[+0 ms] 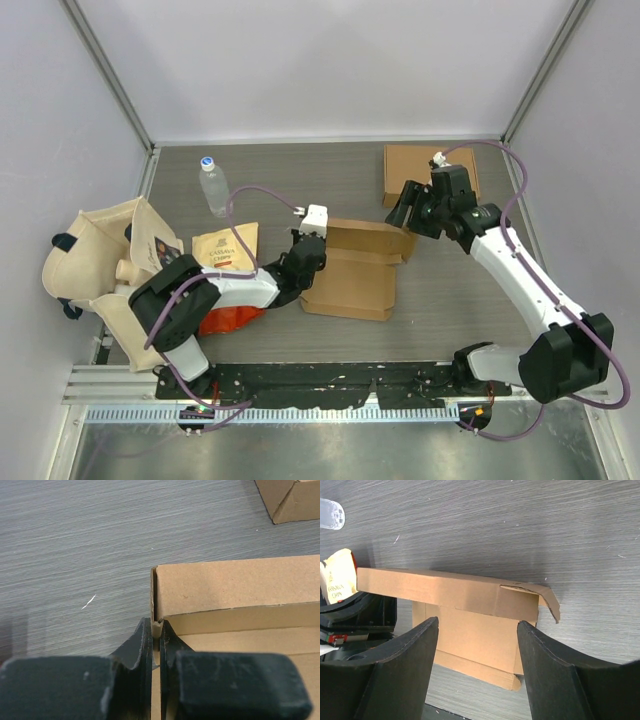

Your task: Fold the paper box

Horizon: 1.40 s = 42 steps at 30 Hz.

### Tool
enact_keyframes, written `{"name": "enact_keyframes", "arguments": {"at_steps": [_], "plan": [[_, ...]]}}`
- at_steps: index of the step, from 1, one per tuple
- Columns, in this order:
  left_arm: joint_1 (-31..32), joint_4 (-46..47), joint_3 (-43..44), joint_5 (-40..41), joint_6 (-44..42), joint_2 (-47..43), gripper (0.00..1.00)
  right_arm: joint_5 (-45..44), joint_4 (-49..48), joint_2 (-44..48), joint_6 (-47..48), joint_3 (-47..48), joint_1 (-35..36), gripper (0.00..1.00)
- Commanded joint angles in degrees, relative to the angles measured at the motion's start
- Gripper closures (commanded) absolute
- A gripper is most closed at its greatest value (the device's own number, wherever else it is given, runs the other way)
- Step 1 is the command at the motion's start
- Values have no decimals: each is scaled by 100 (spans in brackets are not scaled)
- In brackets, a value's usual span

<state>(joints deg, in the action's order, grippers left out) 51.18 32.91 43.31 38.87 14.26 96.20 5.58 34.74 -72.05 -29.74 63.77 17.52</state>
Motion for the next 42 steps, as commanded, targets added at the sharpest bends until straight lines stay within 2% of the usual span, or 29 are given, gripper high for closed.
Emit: {"name": "enact_keyframes", "arguments": {"at_steps": [1,7,13,17,25,26,28,30,32,34,35,36,37,38,40,42], "plan": [[50,436,-112,358,50,-356,100,-14,-433,-10,-111,-31,-12,31],[85,445,-139,393,129,-401,100,495,-1047,-160,-751,-426,-12,36],[103,357,-174,402,314,-497,100,531,-1530,-72,-1060,-751,-12,41],[112,322,-174,340,446,-524,100,619,-2030,59,-1682,-1075,-12,47],[120,243,-341,288,700,-760,100,768,-4068,648,-3116,-2226,-231,70],[129,234,-384,288,736,-787,100,812,-4220,675,-3239,-2315,-318,81],[120,208,-420,322,771,-883,100,918,-4623,701,-3468,-2543,-354,99],[129,190,-464,349,806,-945,100,1067,-5027,754,-3696,-2737,-451,99],[129,129,-473,358,876,-1024,100,1067,-5940,850,-3942,-3211,-486,99],[121,59,-473,384,938,-1060,100,1312,-6015,719,-3760,-3143,-583,99],[120,6,-446,445,982,-1068,100,1375,-5953,684,-3620,-3090,-618,95],[129,-56,-420,472,1034,-1060,100,1480,-5813,631,-3453,-3011,-653,74],[129,-204,-385,524,1061,-1060,100,1533,-5038,631,-3208,-2697,-679,56],[121,-284,-324,577,1079,-1051,100,1429,-4543,666,-2474,-2555,-680,48],[121,-355,-314,683,1088,-1042,100,1271,-3551,972,-1933,-2405,-680,45],[120,-364,-341,779,1105,-1042,100,867,-2985,1271,-1239,-2448,-680,39]]}}
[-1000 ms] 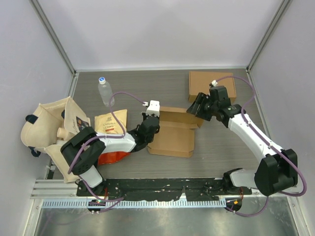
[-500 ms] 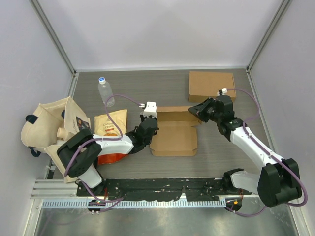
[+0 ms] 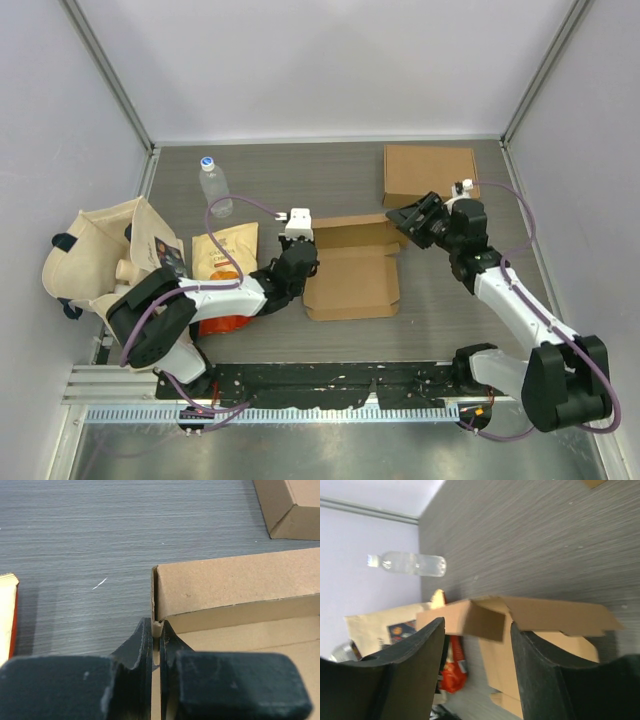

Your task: Fold the paper box

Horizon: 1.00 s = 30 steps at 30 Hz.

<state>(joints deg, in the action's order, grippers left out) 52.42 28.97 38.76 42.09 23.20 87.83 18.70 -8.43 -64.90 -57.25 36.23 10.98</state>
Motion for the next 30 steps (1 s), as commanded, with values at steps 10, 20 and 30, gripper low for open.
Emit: {"name": "enact_keyframes", "arguments": {"at_steps": [10,20,30], "plan": [[5,21,123,511,185,-135,100,-1685,712,814,2148,-740,773,84],[-4,-14,52,476,202,-152,100,-3522,342,-373,2658,-309,1143,99],[-4,-14,88,318,404,-214,100,-3505,-545,-962,2764,-432,1143,99]]}}
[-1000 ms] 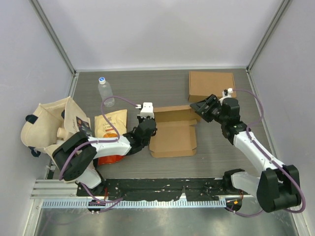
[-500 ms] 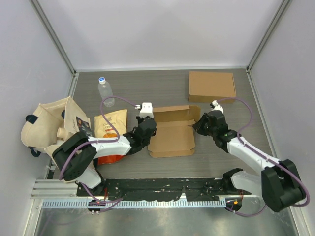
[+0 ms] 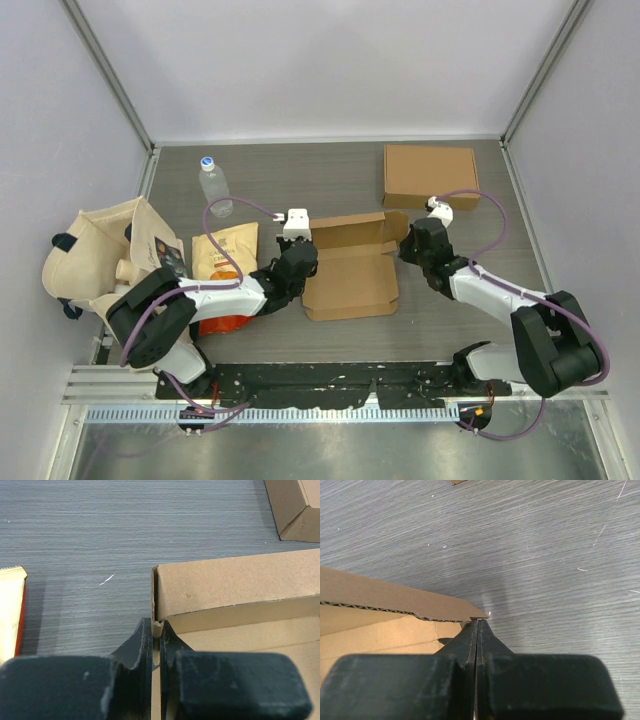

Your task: Fold the paper box

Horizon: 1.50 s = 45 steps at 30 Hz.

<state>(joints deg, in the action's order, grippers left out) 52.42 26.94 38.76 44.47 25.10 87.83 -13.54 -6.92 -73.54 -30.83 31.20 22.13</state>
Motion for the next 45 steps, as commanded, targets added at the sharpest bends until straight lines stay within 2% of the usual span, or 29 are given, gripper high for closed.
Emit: {"name": "enact_keyframes", "arguments": {"at_steps": [1,5,14,27,30,31,33,34,35,37,40,41,43,44,45], "plan": [[-4,198,96,62,249,-223,100,-316,-732,-143,95,53,19,99],[5,198,105,1,328,-240,100,-150,-1179,-178,-63,-114,28,99],[5,198,149,-61,399,-188,100,484,-1549,-64,-959,-316,160,99],[5,215,114,-158,540,-65,100,879,-2217,-1031,-1663,-818,178,99],[5,233,26,-114,443,-82,100,906,-1202,-699,-1383,-458,178,98],[5,259,9,-122,321,-91,100,871,-258,-314,-1278,-326,178,97],[-4,224,-18,-123,188,-152,100,609,888,57,-805,113,160,92],[-4,207,-27,-88,118,-170,100,511,1964,215,-619,288,143,89],[-4,215,-62,-79,74,-187,100,415,2427,556,-452,603,55,83],[-4,364,-106,-17,-22,-188,100,378,3489,822,-153,956,-129,78],[-4,391,-19,79,-198,-100,100,291,4283,1236,348,1677,-288,62],[-4,374,17,80,-312,-100,100,291,4417,1306,480,2027,-314,52],[5,356,70,62,-400,-91,100,238,4515,1307,1005,2284,-358,44],[-4,365,70,45,-462,-91,100,325,4454,1263,1244,2459,-367,37],[-4,373,61,44,-471,-91,100,561,4393,1054,1472,2565,-385,37]]}}
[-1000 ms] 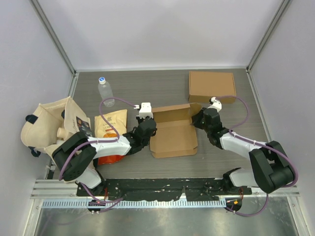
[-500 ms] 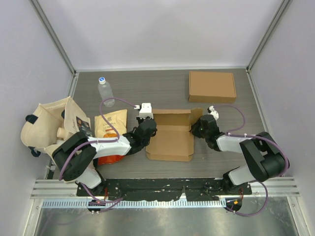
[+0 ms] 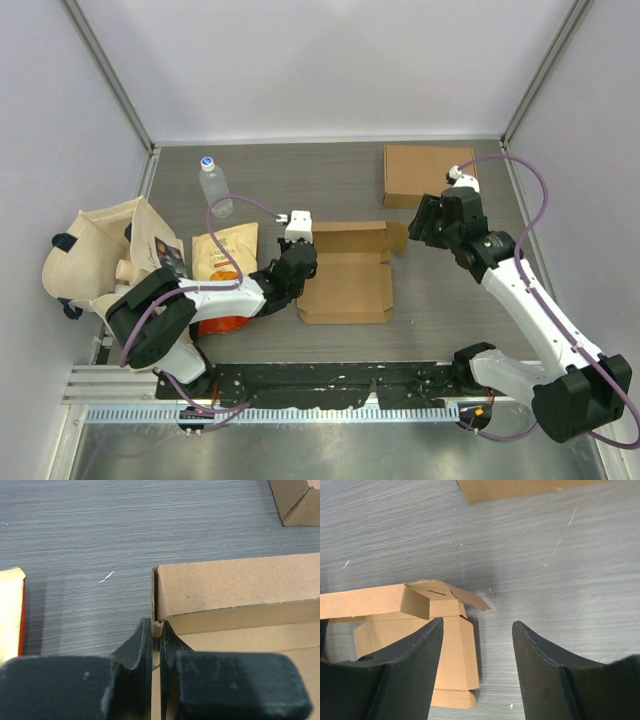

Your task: Fold the paper box

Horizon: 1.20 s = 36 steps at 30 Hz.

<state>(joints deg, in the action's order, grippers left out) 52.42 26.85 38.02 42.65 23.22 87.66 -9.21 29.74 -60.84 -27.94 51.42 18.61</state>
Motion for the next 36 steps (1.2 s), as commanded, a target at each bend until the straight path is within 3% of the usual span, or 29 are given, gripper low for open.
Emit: {"name": "enact_keyframes", "arguments": {"at_steps": [1,5,9,12,16,18,19,24,28,36], "plan": [[-4,374,127,226,-283,-65,100,470,674,-348,1534,649,-33,37],[-4,206,66,121,-143,-152,100,1016,586,-938,1984,1116,-16,37],[-4,285,-84,68,-90,-275,100,965,542,-1237,2206,1116,-24,40],[-4,355,-128,76,-72,-284,100,965,498,-1334,2171,1037,-7,48],[5,417,-93,68,-90,-188,100,1035,244,-1290,1960,844,125,79],[-4,435,-67,68,-72,-126,100,1036,112,-1176,1829,765,335,88],[-4,435,-32,68,-72,-65,100,1036,-37,-1141,1749,695,397,98],[-4,418,56,147,-90,50,100,765,232,-1027,538,747,591,99],[5,374,153,138,-55,111,100,1051,174,-711,-614,476,600,99],[-4,321,206,-20,86,129,100,1676,-1466,-464,-1704,-447,714,99]]}}
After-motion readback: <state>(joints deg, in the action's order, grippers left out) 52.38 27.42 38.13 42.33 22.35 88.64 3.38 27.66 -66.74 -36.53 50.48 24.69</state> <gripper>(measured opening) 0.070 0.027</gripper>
